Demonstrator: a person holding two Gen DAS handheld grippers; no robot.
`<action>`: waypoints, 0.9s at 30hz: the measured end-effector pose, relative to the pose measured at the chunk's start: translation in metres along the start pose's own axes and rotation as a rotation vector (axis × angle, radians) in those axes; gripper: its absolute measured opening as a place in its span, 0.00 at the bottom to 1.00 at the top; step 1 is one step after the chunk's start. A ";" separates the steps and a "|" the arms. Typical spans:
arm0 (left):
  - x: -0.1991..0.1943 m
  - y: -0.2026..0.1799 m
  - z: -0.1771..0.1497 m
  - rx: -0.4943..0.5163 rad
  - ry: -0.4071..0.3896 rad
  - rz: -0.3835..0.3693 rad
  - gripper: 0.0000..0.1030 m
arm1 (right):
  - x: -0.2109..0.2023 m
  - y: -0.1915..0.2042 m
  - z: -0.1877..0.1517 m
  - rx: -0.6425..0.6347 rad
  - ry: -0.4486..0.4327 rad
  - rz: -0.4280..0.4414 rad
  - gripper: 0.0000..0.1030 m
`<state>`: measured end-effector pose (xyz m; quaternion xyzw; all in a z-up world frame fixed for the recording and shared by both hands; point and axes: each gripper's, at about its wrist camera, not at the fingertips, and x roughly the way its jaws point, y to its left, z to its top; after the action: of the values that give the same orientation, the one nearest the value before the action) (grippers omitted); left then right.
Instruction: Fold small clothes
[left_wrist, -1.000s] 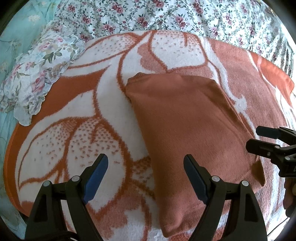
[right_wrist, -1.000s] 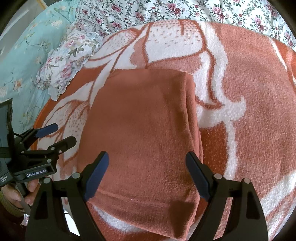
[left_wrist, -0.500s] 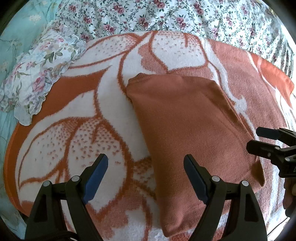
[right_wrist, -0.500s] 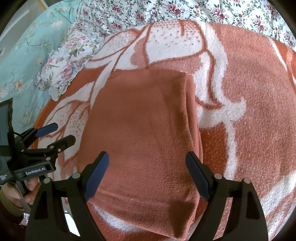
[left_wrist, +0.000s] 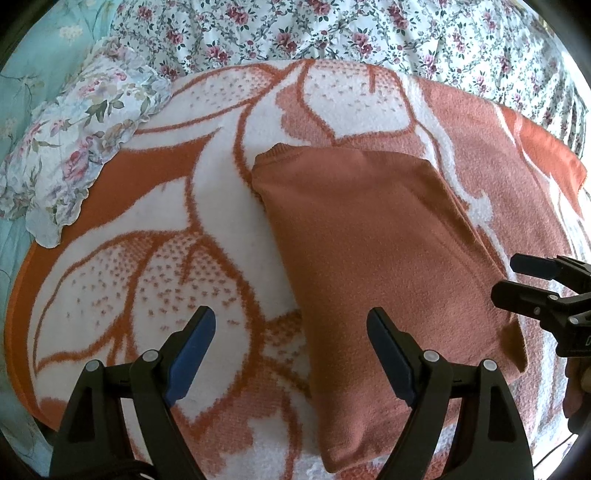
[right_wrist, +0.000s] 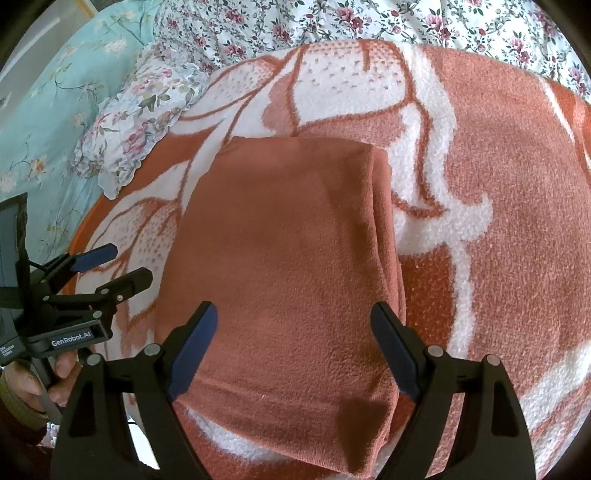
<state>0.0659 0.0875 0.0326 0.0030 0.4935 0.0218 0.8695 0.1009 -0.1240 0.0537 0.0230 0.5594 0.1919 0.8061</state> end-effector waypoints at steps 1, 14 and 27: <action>0.000 0.000 0.001 0.001 0.000 -0.001 0.82 | 0.000 0.000 0.000 0.000 0.000 0.000 0.83; 0.004 0.000 0.002 0.000 0.001 0.002 0.82 | 0.002 -0.002 0.002 -0.005 -0.001 0.000 0.83; 0.004 0.000 0.003 0.005 -0.011 0.010 0.82 | 0.009 -0.005 0.011 -0.009 -0.005 0.002 0.83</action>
<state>0.0708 0.0882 0.0309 0.0078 0.4886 0.0249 0.8721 0.1150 -0.1238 0.0489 0.0204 0.5565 0.1953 0.8073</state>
